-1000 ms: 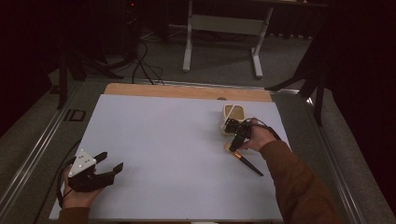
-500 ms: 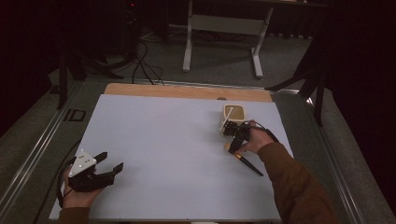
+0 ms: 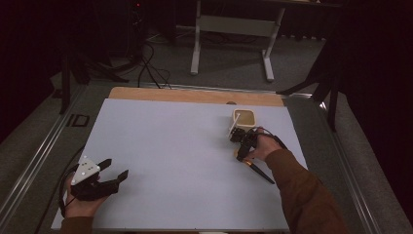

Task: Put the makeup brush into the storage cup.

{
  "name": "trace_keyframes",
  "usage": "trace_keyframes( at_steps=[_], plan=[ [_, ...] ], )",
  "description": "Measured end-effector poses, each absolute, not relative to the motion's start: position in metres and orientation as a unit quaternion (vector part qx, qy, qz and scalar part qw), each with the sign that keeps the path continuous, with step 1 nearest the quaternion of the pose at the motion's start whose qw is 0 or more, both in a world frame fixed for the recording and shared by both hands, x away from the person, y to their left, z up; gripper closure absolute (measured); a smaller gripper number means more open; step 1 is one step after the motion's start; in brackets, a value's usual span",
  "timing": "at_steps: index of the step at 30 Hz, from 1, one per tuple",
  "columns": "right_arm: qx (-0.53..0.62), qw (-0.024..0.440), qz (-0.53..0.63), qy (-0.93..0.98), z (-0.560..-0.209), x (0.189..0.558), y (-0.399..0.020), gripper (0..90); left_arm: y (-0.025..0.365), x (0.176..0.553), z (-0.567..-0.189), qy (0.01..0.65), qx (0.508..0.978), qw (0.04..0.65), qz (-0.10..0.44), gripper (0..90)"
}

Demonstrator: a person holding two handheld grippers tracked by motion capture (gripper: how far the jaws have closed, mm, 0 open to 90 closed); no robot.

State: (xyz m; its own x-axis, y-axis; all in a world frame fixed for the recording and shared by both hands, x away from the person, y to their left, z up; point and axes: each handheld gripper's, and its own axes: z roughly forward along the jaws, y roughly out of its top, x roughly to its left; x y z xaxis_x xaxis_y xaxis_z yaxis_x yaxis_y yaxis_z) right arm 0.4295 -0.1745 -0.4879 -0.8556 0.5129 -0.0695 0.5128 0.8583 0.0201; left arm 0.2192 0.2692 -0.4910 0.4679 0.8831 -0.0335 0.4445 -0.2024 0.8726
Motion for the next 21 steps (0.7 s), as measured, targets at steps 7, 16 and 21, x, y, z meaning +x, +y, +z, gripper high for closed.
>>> trace_keyframes(
  at_steps=[7, 16, 21],
  plan=[
    [0.276, 0.026, -0.004, 0.961, -0.494, 0.433, -0.174, 49.8, 0.269, 0.219, -0.491, 0.452, 0.734, 0.441, 0.249, 27.4],
    [0.288, 0.012, -0.009, 0.958, -0.499, 0.435, -0.174, 55.1, 0.270, 0.219, -0.491, 0.452, 0.734, 0.442, 0.249, 27.3],
    [0.292, 0.005, -0.011, 0.956, -0.499, 0.435, -0.173, 59.5, 0.269, 0.219, -0.491, 0.452, 0.734, 0.441, 0.249, 27.4]
  ],
)
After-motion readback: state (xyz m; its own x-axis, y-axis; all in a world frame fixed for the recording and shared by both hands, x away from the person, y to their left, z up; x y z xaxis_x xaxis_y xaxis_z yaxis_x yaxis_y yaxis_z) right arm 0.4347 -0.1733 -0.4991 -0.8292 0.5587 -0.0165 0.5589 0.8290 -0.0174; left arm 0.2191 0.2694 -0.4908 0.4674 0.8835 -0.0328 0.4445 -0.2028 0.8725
